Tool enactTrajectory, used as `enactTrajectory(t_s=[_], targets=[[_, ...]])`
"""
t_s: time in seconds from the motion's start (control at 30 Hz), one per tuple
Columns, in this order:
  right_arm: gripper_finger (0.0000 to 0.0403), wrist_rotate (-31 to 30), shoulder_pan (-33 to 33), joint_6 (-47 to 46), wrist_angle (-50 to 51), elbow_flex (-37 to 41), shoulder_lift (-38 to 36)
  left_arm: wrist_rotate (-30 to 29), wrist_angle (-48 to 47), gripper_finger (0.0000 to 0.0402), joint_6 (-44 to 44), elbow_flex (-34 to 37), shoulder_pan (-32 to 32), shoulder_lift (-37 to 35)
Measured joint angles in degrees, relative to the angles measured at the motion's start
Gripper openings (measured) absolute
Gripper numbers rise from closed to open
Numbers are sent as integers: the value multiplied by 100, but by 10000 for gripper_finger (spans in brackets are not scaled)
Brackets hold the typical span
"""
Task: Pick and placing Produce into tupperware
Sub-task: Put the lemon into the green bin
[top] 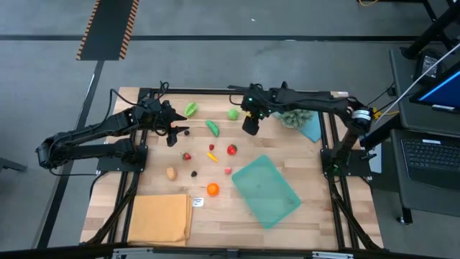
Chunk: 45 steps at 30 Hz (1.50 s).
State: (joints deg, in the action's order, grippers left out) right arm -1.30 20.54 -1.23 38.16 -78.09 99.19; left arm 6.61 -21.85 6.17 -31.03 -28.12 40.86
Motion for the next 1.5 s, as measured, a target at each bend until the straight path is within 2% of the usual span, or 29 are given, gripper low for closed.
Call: enactTrajectory(t_s=[0.23,0.4,0.63,0.77,1.1,1.27,1.5], targets=[[211,-11,-166,-24,-951,1050,-1082,2,216,185,3,2,2,0],[211,-6,-288,27,-2206,2089,-2031,69,548,185,198,2,12,0],[211,509,-435,148,-4055,3673,-3177,1517,827,185,643,2,15,0],[211,898,-571,190,-4582,4226,-3677,1879,977,185,647,2,15,0],[211,1129,-1094,722,-4936,4901,-4608,1882,1258,185,811,2,221,0],[211,1413,-1212,786,-5091,5031,-4756,1882,1626,185,859,2,412,0],[211,1407,-1222,756,-4923,5036,-4769,1841,1679,185,759,2,586,0]])
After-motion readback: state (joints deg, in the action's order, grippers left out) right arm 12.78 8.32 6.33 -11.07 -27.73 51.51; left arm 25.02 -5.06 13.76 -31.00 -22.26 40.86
